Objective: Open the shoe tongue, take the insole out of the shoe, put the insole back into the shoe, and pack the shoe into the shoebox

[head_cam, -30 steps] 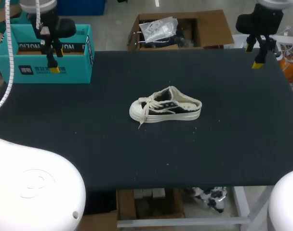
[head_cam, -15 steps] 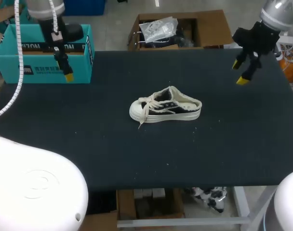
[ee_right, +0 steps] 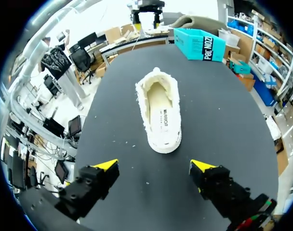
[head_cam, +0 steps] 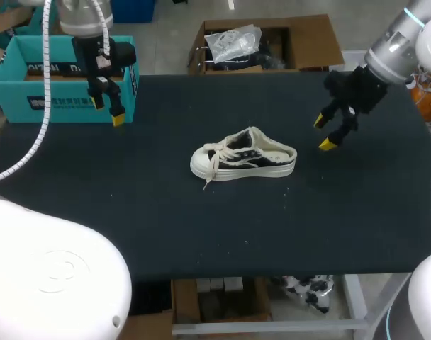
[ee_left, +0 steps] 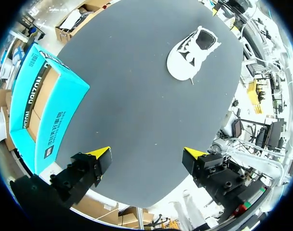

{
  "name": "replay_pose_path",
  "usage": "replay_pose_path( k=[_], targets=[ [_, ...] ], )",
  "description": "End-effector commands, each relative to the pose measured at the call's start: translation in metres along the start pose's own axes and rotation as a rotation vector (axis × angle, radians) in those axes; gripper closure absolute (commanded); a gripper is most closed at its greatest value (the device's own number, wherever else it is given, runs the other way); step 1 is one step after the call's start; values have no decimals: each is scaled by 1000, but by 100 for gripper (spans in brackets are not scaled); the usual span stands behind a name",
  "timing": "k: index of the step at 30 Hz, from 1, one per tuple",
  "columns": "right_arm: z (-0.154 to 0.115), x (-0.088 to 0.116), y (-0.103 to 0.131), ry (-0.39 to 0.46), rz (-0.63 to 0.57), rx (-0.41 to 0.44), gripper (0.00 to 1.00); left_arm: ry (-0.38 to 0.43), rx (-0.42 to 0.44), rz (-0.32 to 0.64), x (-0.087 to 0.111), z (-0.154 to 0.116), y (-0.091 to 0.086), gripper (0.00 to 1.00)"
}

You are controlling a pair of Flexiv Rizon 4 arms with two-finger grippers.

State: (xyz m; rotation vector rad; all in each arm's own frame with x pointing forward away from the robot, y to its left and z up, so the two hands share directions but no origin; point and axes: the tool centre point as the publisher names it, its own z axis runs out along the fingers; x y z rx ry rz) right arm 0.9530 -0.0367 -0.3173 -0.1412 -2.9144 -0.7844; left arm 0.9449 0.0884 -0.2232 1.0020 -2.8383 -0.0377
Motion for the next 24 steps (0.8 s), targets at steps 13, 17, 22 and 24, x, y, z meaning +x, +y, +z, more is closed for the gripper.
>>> replay_pose_path(
  k=[13, 17, 22, 24],
  targets=[
    [31, -2, -4, -69, 28, -118, 0, 83, -10, -514, 55, 7, -38, 0],
    [54, -5, -5, -83, 44, -158, 0, 76, -19, -669, 79, 11, -53, 0],
    [76, -6, -3, -110, 21, -214, 0, 85, -13, -768, 99, 15, -68, 0],
    [81, -8, -1, -116, 16, -226, 0, 98, -33, -752, 104, 17, -74, 0]
  ],
)
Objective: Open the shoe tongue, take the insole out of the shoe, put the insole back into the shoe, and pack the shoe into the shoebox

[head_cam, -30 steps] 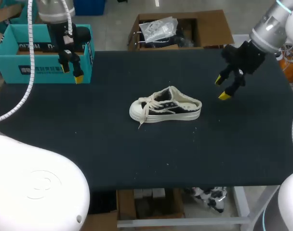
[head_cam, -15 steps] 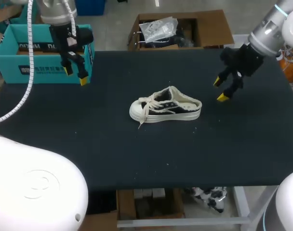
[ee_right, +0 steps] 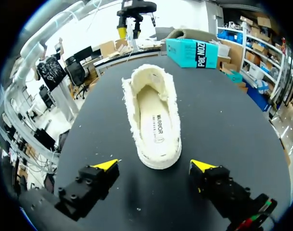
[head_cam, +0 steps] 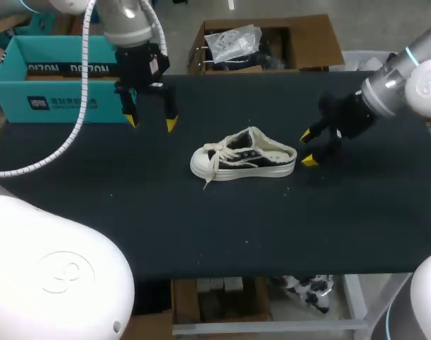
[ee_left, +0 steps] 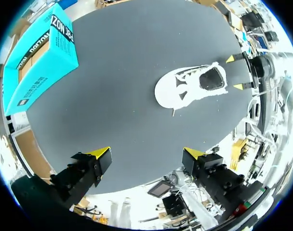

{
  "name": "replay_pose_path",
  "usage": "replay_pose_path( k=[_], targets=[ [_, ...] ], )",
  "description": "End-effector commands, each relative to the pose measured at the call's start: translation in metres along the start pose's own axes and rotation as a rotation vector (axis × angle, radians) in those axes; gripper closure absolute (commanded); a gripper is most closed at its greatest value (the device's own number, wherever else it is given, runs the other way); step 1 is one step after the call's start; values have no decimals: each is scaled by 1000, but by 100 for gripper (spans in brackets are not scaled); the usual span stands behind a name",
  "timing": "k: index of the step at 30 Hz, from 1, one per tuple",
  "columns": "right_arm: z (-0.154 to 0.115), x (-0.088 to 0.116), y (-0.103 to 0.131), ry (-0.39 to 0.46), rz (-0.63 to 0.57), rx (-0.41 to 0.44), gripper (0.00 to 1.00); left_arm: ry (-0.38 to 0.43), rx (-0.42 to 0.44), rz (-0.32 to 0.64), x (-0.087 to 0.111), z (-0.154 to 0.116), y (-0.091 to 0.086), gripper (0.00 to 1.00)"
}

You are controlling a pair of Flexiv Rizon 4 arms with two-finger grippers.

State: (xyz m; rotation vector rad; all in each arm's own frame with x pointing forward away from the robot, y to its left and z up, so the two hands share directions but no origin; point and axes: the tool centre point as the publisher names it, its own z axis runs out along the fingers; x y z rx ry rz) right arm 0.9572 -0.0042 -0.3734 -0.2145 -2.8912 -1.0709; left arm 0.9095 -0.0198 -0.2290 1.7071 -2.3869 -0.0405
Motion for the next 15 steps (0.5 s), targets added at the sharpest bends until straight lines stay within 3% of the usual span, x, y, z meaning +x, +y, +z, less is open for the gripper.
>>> replay_pose_path(
  k=[1, 15],
  targets=[
    [19, 2, -4, -51, -3, -41, 0, -2, -26, -197, 17, 7, -7, 0],
    [46, -1, 0, -54, 33, -115, 0, 10, -50, -147, 52, 20, -23, 0]
  ],
)
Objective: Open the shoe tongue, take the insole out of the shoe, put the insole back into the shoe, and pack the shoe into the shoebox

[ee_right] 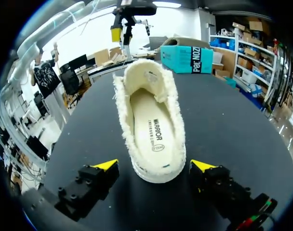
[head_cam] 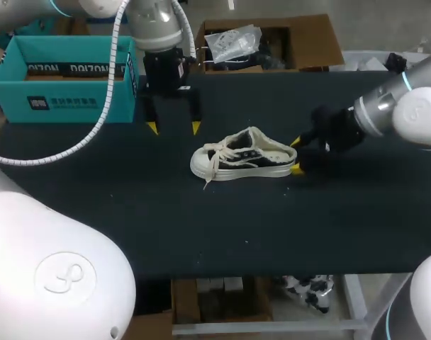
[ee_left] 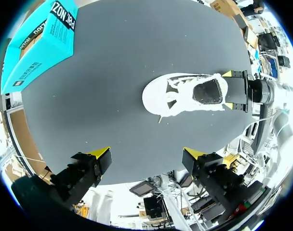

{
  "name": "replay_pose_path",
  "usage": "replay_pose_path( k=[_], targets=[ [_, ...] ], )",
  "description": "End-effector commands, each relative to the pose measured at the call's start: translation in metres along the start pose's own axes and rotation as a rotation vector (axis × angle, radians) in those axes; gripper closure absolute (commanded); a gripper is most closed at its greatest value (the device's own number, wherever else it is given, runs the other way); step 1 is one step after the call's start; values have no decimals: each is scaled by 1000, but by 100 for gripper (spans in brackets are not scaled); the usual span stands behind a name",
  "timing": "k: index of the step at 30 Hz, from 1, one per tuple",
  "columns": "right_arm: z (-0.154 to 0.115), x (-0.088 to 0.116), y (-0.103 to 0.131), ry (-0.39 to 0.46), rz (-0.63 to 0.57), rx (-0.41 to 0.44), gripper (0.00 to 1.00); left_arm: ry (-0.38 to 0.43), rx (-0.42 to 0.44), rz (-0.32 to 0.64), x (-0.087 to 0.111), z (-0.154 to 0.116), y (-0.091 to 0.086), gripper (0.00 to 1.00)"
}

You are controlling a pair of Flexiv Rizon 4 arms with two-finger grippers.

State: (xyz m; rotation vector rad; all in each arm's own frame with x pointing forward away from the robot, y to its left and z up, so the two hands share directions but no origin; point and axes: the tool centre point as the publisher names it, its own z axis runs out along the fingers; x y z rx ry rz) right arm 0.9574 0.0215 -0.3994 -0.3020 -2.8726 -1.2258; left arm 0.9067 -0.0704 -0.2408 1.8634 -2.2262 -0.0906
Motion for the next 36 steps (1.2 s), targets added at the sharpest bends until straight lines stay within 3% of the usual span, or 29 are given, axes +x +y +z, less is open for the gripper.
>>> replay_pose_path(
  k=[1, 28, 29, 31, 36],
  targets=[
    [11, -1, -3, 1, 0, -21, 0, -9, -18, 13, 9, 4, -7, 0],
    [46, -9, -2, 13, -31, -167, 0, 5, -49, 58, 32, 16, -16, 0],
    [46, -9, -2, 11, -33, -173, 12, 5, -51, 57, 32, 16, -16, 0],
    [45, -8, -2, 7, -37, -177, 100, 6, -53, 55, 33, 17, -18, 0],
    [46, -5, 1, -7, -50, -187, 100, -2, -49, 48, 46, 20, -19, 0]
  ],
)
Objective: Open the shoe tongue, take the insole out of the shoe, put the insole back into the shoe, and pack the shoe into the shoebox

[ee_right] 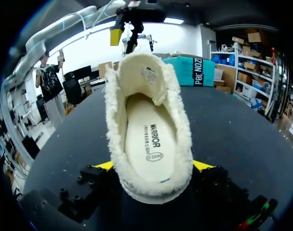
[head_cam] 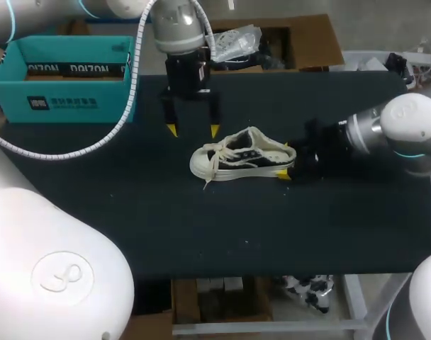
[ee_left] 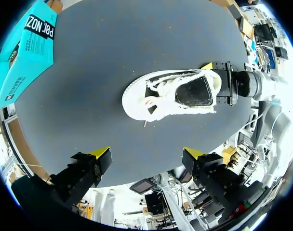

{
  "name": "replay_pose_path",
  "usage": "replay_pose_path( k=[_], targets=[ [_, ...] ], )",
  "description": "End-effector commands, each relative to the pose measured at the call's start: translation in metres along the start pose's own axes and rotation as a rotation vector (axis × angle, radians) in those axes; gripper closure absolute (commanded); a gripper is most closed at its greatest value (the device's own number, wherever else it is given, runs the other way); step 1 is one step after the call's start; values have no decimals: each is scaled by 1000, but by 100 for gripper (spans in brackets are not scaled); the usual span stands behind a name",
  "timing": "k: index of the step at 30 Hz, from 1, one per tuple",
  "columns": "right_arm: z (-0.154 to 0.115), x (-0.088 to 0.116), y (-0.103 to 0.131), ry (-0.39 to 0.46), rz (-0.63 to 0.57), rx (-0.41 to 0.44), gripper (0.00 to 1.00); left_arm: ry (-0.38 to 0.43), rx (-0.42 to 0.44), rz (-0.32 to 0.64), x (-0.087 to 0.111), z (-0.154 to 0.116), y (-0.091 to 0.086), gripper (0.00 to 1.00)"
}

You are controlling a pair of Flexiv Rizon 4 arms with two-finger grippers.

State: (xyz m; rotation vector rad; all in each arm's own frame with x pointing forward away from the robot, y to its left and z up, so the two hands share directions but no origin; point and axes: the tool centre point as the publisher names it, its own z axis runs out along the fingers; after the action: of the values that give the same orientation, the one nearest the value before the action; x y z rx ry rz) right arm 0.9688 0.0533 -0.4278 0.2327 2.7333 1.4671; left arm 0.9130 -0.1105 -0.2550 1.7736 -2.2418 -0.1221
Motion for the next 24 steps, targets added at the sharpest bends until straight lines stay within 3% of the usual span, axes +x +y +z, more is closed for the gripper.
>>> replay_pose_path(
  k=[1, 12, 22, 24],
  targets=[
    [3, 4, -2, -7, -6, -7, 100, -21, 4, -7, 14, 4, -3, 0],
    [8, 6, -2, -12, 11, -17, 100, -115, 47, -69, 65, 14, -24, 0],
    [8, 6, -2, -12, 11, -17, 100, -117, 4, -110, 76, 26, -62, 0],
    [8, 6, -2, -12, 11, -17, 100, -120, -5, -120, 77, 28, -68, 5]
  ],
)
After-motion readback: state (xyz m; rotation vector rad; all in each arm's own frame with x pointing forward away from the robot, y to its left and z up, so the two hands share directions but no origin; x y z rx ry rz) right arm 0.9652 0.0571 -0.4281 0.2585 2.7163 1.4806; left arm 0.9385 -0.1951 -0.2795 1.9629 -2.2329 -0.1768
